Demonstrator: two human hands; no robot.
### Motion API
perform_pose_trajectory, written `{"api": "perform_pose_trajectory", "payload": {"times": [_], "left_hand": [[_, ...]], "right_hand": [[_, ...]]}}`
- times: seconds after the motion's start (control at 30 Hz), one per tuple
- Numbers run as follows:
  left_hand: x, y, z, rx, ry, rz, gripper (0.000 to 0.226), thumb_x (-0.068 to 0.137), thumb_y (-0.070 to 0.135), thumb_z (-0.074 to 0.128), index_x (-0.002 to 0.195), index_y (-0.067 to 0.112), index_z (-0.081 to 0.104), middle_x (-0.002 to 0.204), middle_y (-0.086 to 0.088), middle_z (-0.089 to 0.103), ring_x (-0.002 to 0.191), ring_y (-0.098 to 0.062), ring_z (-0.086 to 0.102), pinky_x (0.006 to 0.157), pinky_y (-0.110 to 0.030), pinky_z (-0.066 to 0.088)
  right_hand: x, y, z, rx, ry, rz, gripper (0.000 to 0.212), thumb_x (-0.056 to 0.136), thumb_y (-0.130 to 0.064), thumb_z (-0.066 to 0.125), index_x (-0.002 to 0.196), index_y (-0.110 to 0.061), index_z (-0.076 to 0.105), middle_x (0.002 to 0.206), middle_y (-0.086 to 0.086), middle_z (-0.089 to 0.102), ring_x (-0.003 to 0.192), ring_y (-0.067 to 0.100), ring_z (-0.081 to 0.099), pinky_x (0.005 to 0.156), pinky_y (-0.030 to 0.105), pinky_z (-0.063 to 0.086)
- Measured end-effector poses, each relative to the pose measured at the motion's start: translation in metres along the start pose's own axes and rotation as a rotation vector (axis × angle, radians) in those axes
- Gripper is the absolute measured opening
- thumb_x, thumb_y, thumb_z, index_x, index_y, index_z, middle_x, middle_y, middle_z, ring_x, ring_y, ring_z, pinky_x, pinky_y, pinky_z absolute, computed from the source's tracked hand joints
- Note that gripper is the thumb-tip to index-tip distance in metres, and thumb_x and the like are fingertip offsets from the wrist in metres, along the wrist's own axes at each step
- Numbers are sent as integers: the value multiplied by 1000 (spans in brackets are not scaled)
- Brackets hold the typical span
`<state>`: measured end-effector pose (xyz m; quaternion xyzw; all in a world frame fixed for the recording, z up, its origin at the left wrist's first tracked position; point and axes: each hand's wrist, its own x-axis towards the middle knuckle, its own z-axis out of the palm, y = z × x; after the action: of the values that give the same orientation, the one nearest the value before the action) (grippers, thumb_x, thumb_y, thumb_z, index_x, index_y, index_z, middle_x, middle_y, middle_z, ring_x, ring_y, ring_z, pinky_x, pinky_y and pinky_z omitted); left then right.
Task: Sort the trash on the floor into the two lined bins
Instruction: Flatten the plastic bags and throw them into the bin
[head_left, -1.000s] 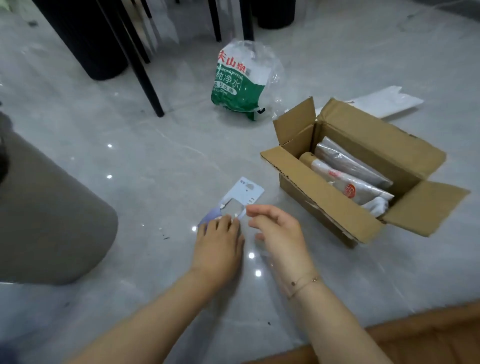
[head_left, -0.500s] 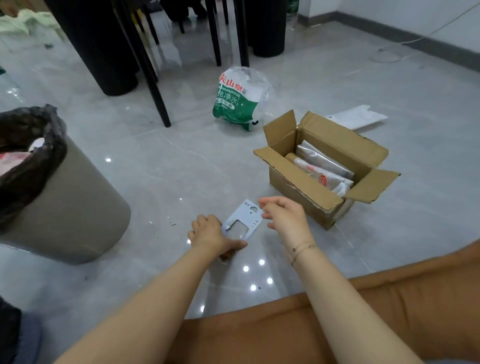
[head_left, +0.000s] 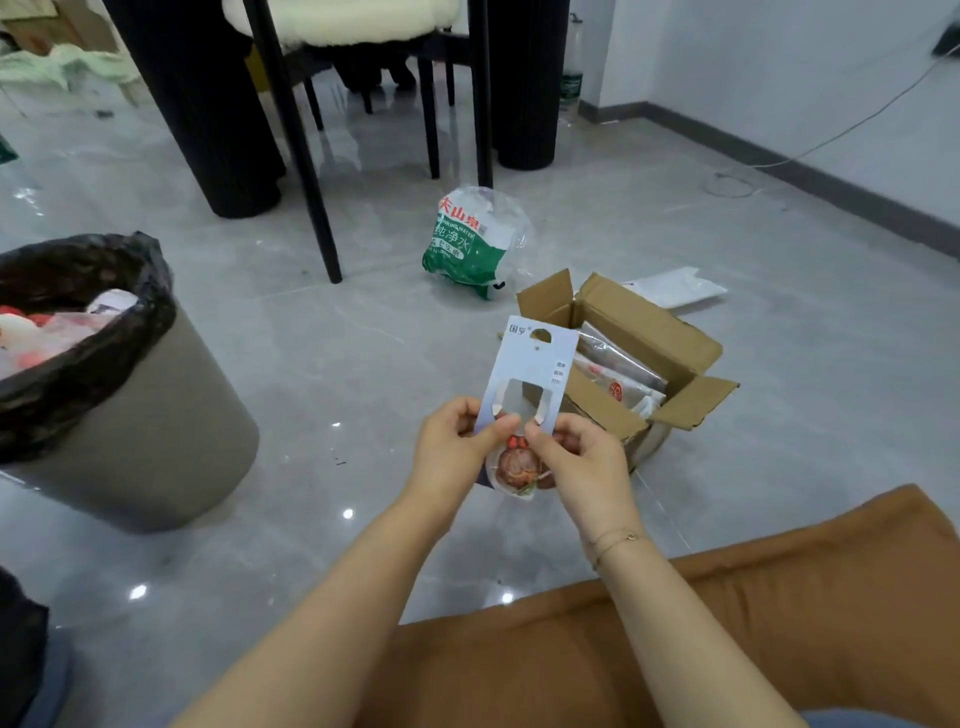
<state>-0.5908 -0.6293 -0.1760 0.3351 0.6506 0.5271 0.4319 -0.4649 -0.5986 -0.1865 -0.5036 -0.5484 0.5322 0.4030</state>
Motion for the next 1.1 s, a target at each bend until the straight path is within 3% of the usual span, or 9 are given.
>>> {"api": "perform_pose_trajectory", "payload": {"times": [0.1,0.2,0.33,0.43,0.53,0.6,0.77,0.93,1.1], "left_hand": [[8,8,16,-92,-39,39,17,86,17,70,95,3,66,89,-13,72,71,-15,70,59,-27,58],[19,12,38,-149,-102,46,17,86,23,70,95,11,62,91,-11,70,75,-13,68,67,-24,56],[34,-8,55,-70,-66,-40,34,81,31,75,102,13,56,98,-6,63,91,-19,63,82,-33,53],[44,-19,61,-76,-30,-117,39,79,36,76,103,14,55,99,-7,64,89,-18,65,83,-32,54],[49,-9,74,-149,-104,-181,45,84,45,68,109,8,61,102,-9,70,88,-18,68,80,-29,56],[51,-1,83,-208,-130,-206,46,86,47,65,104,5,64,93,-8,71,81,-18,67,74,-26,56],[56,8,103,-194,-102,-228,31,91,33,63,107,6,63,98,-9,71,74,-15,68,53,-16,53],[43,11,91,-127,-62,-287,14,98,7,50,107,3,61,91,-10,67,73,-16,65,51,-18,55],[12,11,31,90,-93,-302,18,98,10,51,112,2,58,105,-16,69,95,-28,68,75,-32,57]], "right_hand": [[-1,-12,-14,-134,110,-199,4,87,-19,68,86,-18,71,79,-1,72,78,16,68,73,36,58],[3,-27,-36,-279,201,-312,6,87,-22,67,89,-21,73,79,-9,71,74,6,66,69,23,54],[19,-41,-66,-486,218,-436,15,86,-30,68,80,-18,73,69,-5,69,66,11,61,62,27,50],[39,-43,-91,-422,263,-422,6,82,-23,72,79,-27,73,68,-4,69,68,12,63,66,23,51],[49,-30,-104,-162,362,-337,5,79,-25,75,74,-23,74,70,5,71,70,21,64,73,47,56],[52,-27,-103,-29,391,-281,5,79,-22,76,74,-21,75,68,3,70,69,21,63,72,51,56],[63,-35,-114,124,459,-285,15,80,-18,75,66,-23,71,62,-5,63,63,9,55,65,30,51],[59,-28,-116,-31,438,-306,5,83,-22,71,79,-20,74,66,-17,66,61,-4,58,65,20,48],[52,-29,-106,-307,386,-397,7,90,-23,62,85,-27,66,72,-9,64,72,12,62,65,23,48]]}}
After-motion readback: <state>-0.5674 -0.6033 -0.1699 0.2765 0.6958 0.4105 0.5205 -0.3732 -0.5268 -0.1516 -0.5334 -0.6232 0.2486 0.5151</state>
